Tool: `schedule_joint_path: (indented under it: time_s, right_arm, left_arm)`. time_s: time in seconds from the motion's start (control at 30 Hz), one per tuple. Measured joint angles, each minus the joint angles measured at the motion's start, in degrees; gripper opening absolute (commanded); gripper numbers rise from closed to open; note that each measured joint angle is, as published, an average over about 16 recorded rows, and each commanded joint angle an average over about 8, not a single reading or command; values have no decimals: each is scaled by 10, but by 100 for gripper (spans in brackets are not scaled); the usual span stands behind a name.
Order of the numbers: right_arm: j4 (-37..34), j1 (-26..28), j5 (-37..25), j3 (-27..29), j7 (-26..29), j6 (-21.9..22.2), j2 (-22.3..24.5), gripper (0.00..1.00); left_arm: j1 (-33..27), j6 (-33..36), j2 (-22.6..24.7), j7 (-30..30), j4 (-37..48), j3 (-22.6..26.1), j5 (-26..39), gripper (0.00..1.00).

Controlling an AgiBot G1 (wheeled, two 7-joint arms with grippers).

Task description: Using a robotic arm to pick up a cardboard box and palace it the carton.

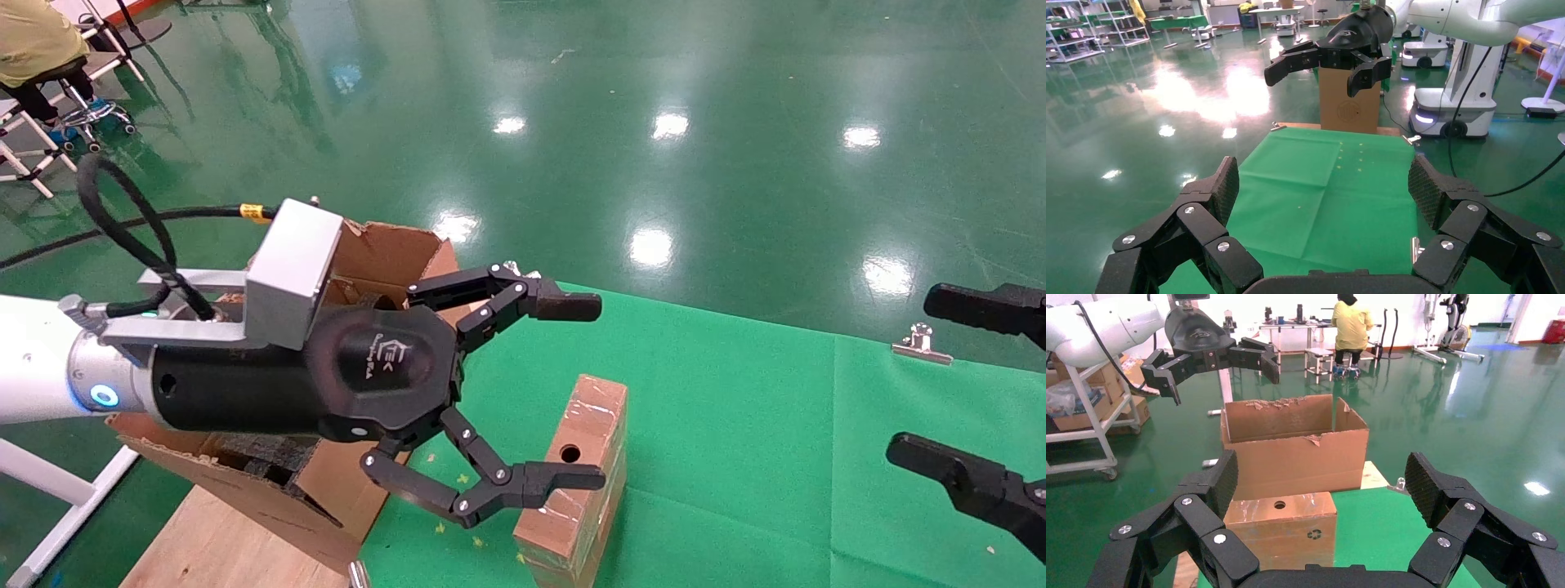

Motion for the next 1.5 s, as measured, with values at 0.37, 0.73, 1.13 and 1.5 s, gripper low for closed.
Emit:
schedule_joint_path:
  time_s: [0.37,0.73,1.13,1.5]
  right_arm:
    - [0,0,0,0,0,0,0,100]
    - [0,0,0,0,0,0,0,0]
    - [0,0,0,0,0,0,0,0]
    - [0,0,0,0,0,0,0,0]
  left_arm:
    - [0,0,0,0,0,0,0,100]
    - [0,0,0,-4,1,1,1,100]
    - [-58,-10,-4,-119,-4,50,72,100]
    - [-175,-17,7,-342,-27,135,219,100]
